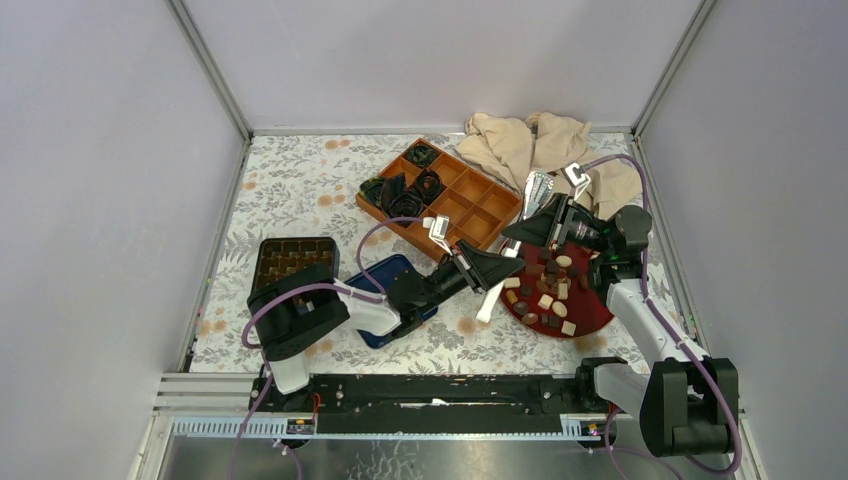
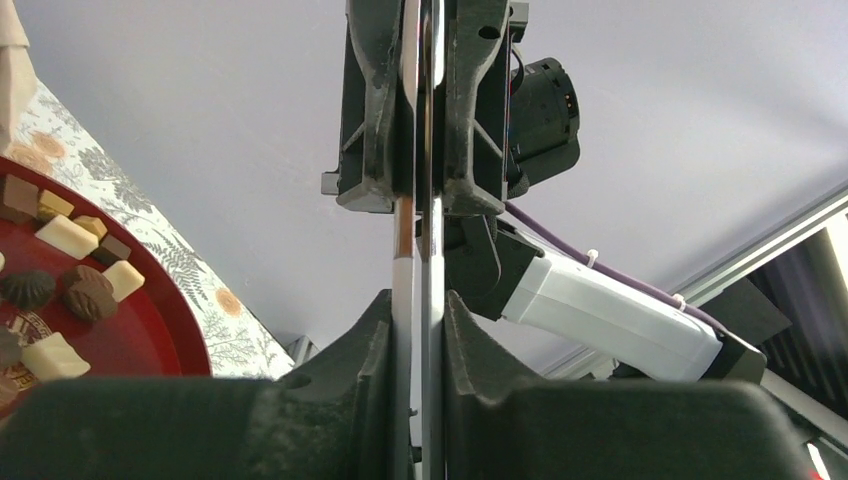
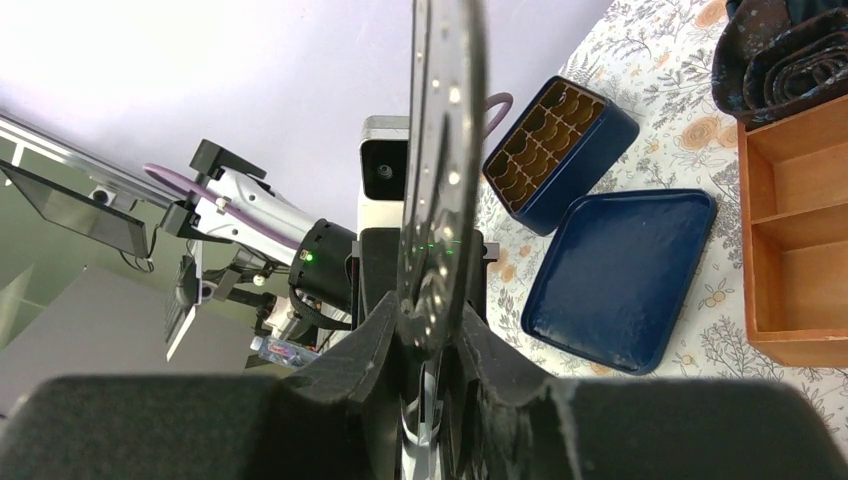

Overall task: Pack the chocolate
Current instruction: Pick up the clamp from the center of the board.

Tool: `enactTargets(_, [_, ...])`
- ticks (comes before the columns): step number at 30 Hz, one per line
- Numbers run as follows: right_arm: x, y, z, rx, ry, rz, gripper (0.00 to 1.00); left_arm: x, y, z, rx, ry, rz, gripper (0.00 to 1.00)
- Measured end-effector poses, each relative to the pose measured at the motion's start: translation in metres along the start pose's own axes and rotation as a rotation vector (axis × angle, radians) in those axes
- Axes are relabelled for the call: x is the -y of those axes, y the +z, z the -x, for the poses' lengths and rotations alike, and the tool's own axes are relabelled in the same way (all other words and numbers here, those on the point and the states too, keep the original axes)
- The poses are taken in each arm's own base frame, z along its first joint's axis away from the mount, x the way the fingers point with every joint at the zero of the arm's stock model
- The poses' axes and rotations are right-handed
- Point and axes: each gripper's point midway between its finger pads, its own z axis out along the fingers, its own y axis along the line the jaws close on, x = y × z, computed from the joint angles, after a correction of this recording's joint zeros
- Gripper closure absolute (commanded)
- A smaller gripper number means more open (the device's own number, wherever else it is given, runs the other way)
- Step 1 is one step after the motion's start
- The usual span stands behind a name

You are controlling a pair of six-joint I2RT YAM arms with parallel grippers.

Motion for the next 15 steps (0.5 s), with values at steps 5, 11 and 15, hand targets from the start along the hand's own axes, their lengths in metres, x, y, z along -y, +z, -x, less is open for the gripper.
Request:
enactTargets(5, [0.0002, -0.0003, 0.0, 0.001, 0.005, -0.001, 0.83, -0.0001, 0.0, -0.0001, 0.0, 0.009, -0.001, 0.94])
enactTargets(11, [0.0004, -0.0004, 0.0001, 0.001, 0.002, -0.001, 0.5, -0.0003, 0.0, -0.0002, -0.001, 0.012, -0.001, 0.91])
enactTargets(15, [0.0026, -0.0011, 0.0006, 0.003, -0.021, -0.005, 0.1, 0.0014, 0.0, 0.0006, 0.003, 0.011, -0.007, 0.8])
